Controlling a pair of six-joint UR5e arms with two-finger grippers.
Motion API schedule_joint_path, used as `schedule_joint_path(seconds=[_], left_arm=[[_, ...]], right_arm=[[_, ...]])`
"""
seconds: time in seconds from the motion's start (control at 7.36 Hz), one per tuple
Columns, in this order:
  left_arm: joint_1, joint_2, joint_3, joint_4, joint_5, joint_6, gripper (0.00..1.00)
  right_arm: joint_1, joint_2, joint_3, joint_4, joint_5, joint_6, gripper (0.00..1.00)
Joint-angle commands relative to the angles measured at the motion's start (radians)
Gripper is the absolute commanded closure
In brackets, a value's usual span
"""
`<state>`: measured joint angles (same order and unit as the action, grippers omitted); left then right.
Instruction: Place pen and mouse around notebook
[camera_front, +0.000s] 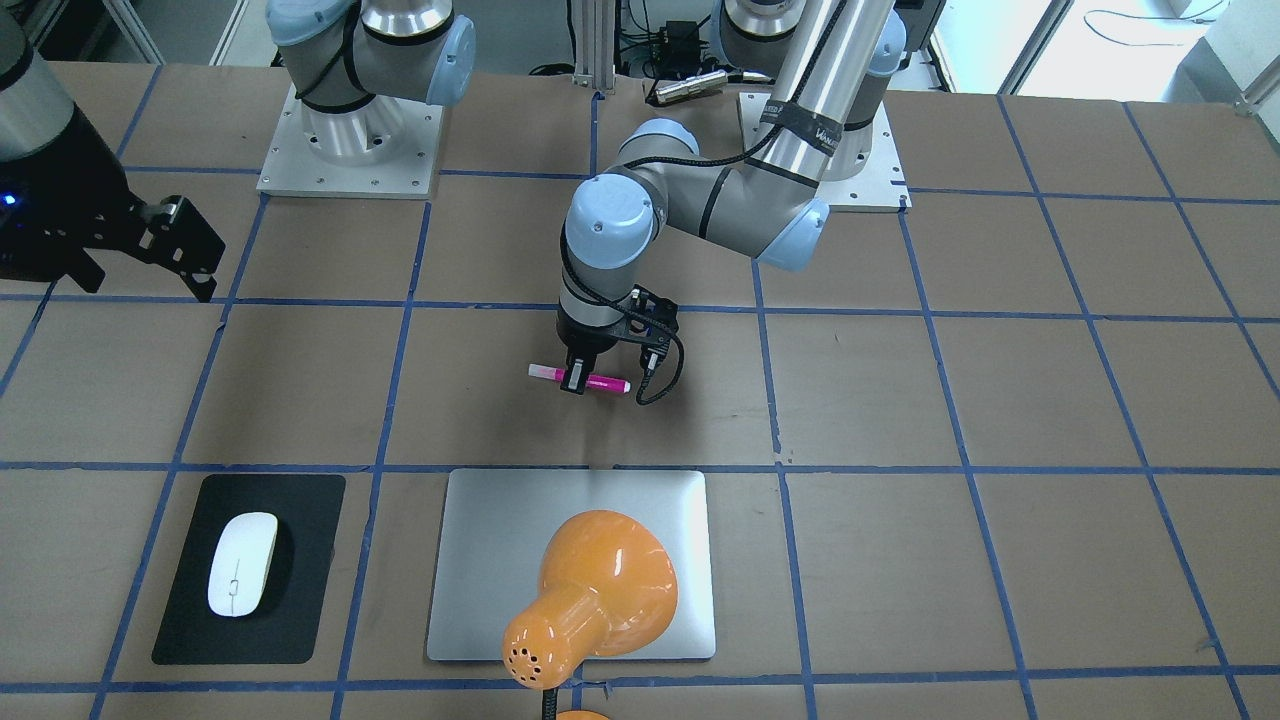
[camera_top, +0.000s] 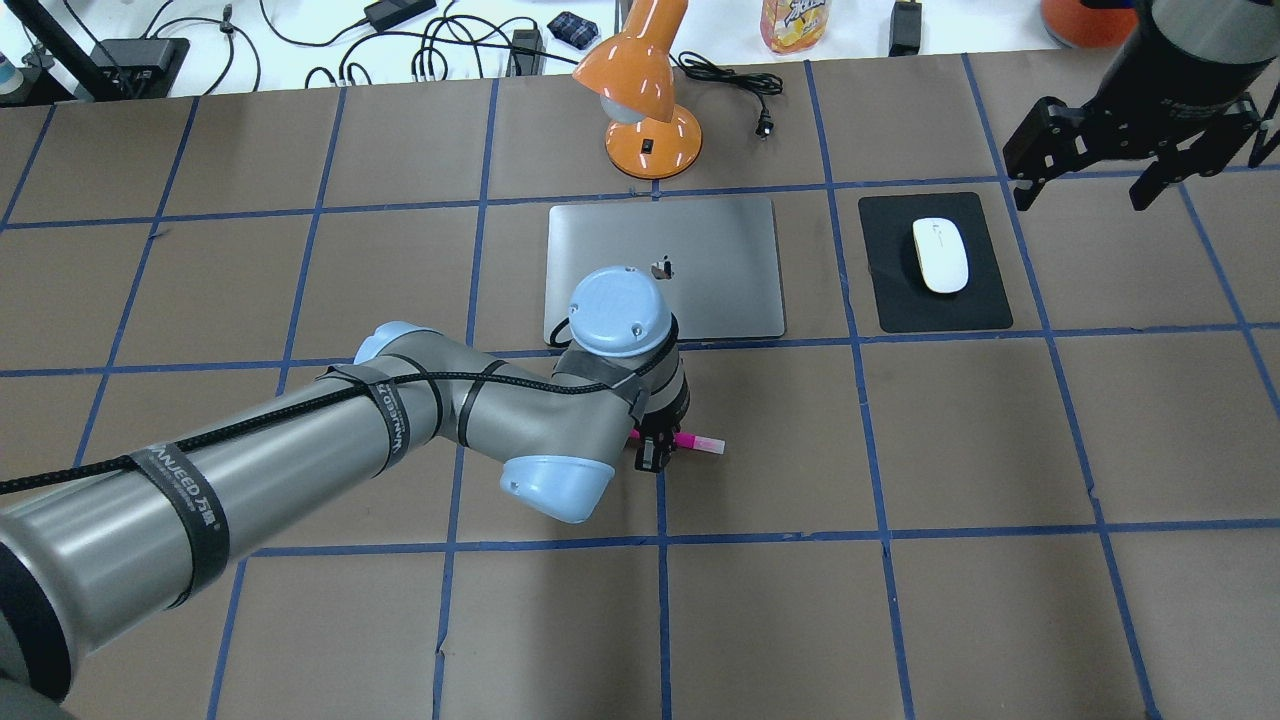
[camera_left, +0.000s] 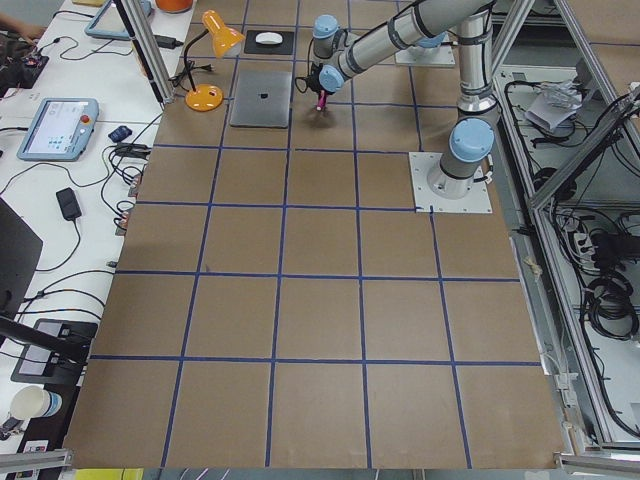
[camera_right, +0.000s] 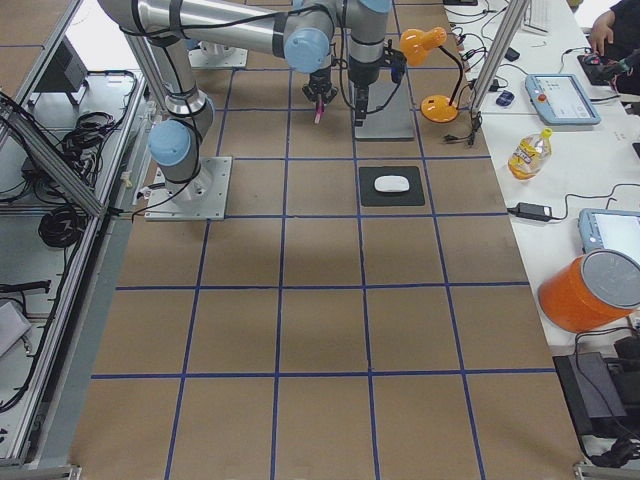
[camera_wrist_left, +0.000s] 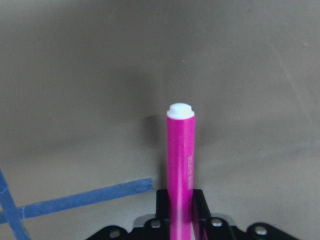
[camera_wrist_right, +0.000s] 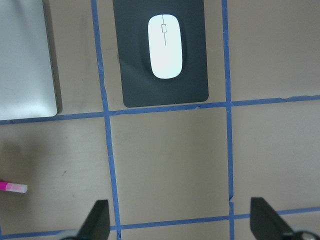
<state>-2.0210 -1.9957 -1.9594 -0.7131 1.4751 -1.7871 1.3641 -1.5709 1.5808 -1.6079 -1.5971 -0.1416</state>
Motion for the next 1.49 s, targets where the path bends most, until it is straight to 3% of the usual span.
schedule_joint_path(seconds=[0.0, 0.27, 0.54, 0.81, 0.95, 1.22, 1.36], left_arm=[[0.007, 0.004, 0.002, 0.003, 0.002, 0.021, 0.0], [0.054, 0.058, 0.01, -0.011, 0.011, 0.107, 0.0], [0.186, 0.159, 0.013, -0.108, 0.001, 0.436, 0.0], [0.341, 0.272, 0.027, -0.306, 0.01, 0.778, 0.0], [0.411, 0.326, 0.072, -0.465, 0.019, 0.989, 0.0], [0.555, 0.403, 0.221, -0.793, 0.057, 1.348, 0.0], [0.564, 0.42, 0.294, -0.884, 0.063, 1.49, 0.0]], right_arm=[[0.015, -0.011, -0.051, 0.054, 0.005, 0.025, 0.0], [0.166, 0.049, -0.094, 0.062, 0.023, 0.206, 0.0], [0.23, 0.122, -0.174, 0.066, 0.026, 0.312, 0.0], [0.222, 0.126, -0.17, 0.077, 0.025, 0.274, 0.0], [0.222, 0.126, -0.168, 0.077, 0.023, 0.201, 0.0], [0.222, 0.124, -0.168, 0.069, 0.025, 0.203, 0.0], [0.224, 0.12, -0.168, 0.071, 0.025, 0.206, 0.0]])
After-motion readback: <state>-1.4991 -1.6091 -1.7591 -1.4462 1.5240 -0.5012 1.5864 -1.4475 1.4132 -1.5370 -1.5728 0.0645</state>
